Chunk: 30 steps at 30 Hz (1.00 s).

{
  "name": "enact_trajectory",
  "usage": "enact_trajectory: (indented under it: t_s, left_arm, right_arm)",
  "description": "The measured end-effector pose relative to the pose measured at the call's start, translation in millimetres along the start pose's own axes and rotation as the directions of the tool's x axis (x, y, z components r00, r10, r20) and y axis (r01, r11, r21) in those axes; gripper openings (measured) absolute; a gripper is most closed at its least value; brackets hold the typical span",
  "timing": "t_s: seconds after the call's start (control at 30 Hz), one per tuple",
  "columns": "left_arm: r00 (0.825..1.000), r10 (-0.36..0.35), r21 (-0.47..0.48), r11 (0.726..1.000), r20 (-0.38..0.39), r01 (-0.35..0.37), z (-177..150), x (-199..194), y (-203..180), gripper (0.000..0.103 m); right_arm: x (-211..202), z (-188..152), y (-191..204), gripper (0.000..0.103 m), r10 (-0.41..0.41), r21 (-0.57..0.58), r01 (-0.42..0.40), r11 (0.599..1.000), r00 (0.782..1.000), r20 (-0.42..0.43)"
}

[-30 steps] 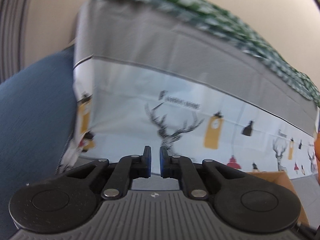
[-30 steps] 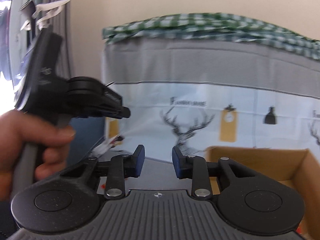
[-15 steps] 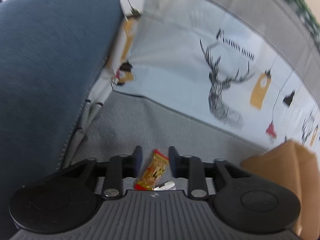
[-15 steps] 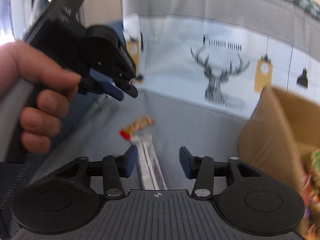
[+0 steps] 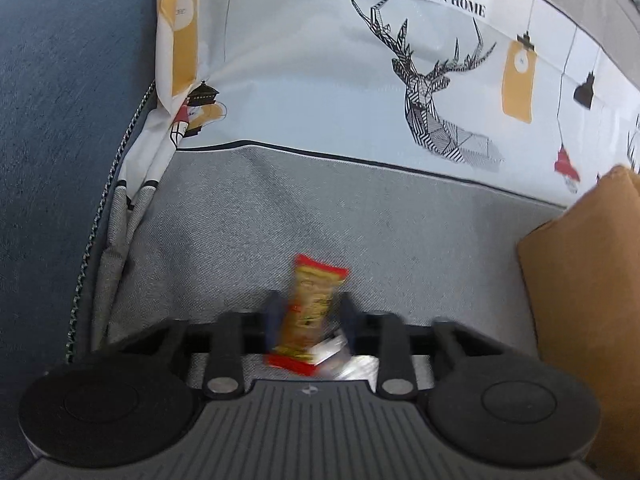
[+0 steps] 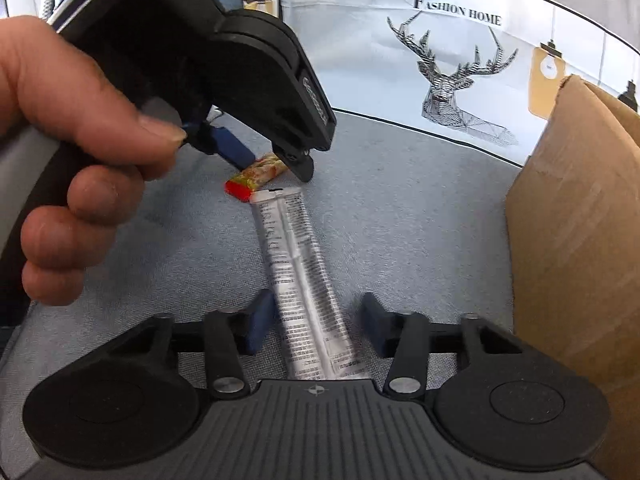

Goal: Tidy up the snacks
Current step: 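Grasp the gold-red candy with left tool while right tool grasps the silver bar, then lift the candy and silver bar and carry both over the box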

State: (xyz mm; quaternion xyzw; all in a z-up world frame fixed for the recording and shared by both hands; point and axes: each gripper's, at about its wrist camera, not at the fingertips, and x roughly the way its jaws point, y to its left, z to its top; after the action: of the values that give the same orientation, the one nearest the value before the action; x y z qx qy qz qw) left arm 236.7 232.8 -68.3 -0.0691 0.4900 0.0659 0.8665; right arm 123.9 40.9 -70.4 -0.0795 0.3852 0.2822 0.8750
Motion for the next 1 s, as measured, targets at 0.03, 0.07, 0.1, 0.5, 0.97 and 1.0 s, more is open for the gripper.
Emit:
enact_trajectory:
  t_s: [0.03,0.07,0.1,0.5,0.97,1.0]
  left_arm:
    - [1.000,0.002,0.006,1.000,0.002,-0.002,-0.3,-0.7,0.2,0.019]
    - [1.000,-0.002,0.003,1.000,0.005,0.002,-0.1,-1.8,0.7,0.018]
    - [1.000,-0.010,-0.002,1.000,0.009,0.010,1.1,-2.9,0.9,0.018]
    - [0.972,-0.026,-0.186,0.980,0.233,0.071,7.6,-88.2,4.6,0.018]
    - [0.892,-0.079,-0.127,0.980,0.446,0.150,-90.4,-225.8,-92.7,0.018]
    - [0.884,-0.097,-0.116,0.979,0.457,0.167,-100.3,-230.5,-102.9,0.018]
  right_arm:
    - [-1.3,0.1,1.1,0.035,0.000,-0.011,0.000,1.000,1.000,0.002]
    - [-2.7,0.1,2.1,0.031,0.001,-0.020,-0.001,1.000,1.000,0.004]
    - [-4.8,-0.2,2.4,0.029,0.005,-0.020,-0.005,1.000,1.000,0.007]
    - [-59.4,22.6,-8.8,0.022,0.009,0.037,-0.014,0.999,0.994,0.113]
    - [-219.9,15.3,-62.3,0.022,-0.031,0.104,-0.012,0.994,0.914,0.405]
    - [-234.0,8.4,-70.7,0.022,-0.044,0.103,-0.001,0.995,0.898,0.439]
